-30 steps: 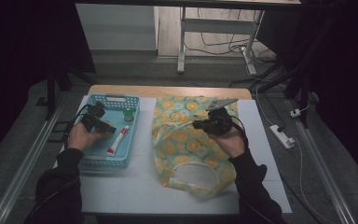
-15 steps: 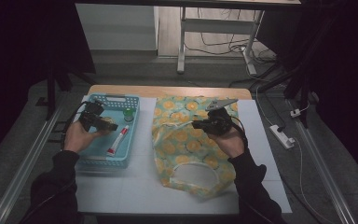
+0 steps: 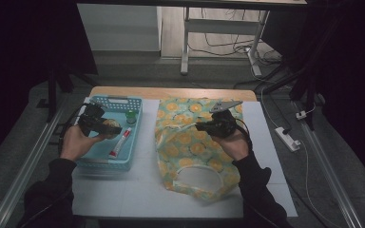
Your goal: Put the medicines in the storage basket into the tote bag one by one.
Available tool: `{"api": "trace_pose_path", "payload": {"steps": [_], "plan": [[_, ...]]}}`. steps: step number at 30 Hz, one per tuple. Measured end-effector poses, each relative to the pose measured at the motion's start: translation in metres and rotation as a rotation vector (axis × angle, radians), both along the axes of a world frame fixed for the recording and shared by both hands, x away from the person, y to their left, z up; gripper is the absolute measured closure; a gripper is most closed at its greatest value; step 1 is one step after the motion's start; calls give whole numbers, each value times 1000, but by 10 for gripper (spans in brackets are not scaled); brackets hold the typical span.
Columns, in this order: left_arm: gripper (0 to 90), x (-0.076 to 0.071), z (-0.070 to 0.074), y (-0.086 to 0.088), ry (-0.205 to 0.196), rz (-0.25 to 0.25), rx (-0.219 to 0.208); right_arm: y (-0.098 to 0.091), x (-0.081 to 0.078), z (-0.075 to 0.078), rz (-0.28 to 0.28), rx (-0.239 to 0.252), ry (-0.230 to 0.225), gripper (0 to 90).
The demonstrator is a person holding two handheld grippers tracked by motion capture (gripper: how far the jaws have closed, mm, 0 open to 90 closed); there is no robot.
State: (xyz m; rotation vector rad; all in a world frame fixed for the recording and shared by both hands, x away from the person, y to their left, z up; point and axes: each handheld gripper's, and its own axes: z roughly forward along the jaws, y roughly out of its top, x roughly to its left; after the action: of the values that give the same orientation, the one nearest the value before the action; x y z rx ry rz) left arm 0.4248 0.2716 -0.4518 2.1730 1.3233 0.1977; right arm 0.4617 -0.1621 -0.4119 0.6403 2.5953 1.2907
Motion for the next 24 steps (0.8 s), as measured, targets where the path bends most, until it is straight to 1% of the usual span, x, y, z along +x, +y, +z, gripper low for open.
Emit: {"api": "trace_pose_path", "payload": {"steps": [3, 5, 12, 15, 17, 24], "plan": [[204, -6, 4, -5, -16, -18, 2, 0, 0, 0, 0, 2, -3, 900], [204, -9, 7, -9, -23, -31, -5, 0, -1, 1, 1, 2, -3, 900], [204, -17, 14, -21, -44, -67, -14, 0, -1, 1, 2, 4, -4, 900], [204, -20, 16, -26, -49, -80, -23, 0, -1, 1, 1, 5, -5, 900], [204, -23, 17, -30, -55, -93, -19, 0, -1, 1, 1, 6, -6, 900], [204, -30, 20, -42, -73, -126, -29, 0, -1, 1, 0, 7, -8, 900]]}}
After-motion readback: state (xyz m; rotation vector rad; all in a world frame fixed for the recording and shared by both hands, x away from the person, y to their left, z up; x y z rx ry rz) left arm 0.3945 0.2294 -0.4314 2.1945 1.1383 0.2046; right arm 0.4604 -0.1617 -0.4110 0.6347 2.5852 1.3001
